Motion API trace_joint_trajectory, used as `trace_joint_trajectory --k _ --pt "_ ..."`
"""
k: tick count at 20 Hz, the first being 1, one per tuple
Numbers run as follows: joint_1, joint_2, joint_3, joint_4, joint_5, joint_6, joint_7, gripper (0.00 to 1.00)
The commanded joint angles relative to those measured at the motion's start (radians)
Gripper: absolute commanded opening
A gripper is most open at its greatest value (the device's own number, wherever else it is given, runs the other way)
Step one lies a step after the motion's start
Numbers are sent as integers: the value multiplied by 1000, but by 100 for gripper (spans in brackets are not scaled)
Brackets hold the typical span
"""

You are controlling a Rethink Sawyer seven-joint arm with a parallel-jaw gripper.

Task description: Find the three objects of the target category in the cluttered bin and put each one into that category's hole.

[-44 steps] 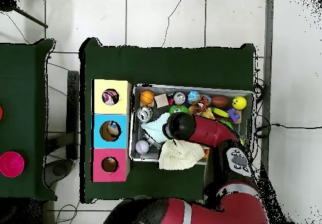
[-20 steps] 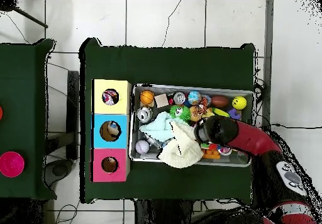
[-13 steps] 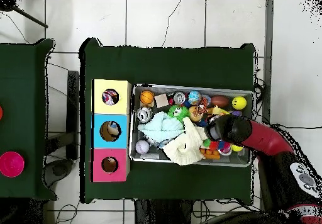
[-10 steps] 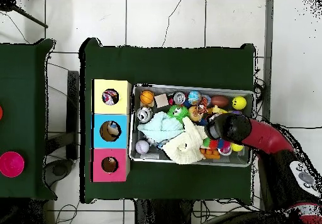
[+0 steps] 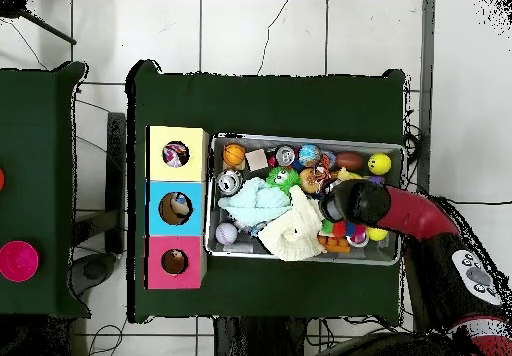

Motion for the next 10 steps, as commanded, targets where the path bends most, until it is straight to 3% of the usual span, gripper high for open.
trace_joint_trajectory --k 1,10 --pt "-14 73 33 -18 -119 63 -244 0" --pt "-141 20 97 -58 -107 265 -419 0"
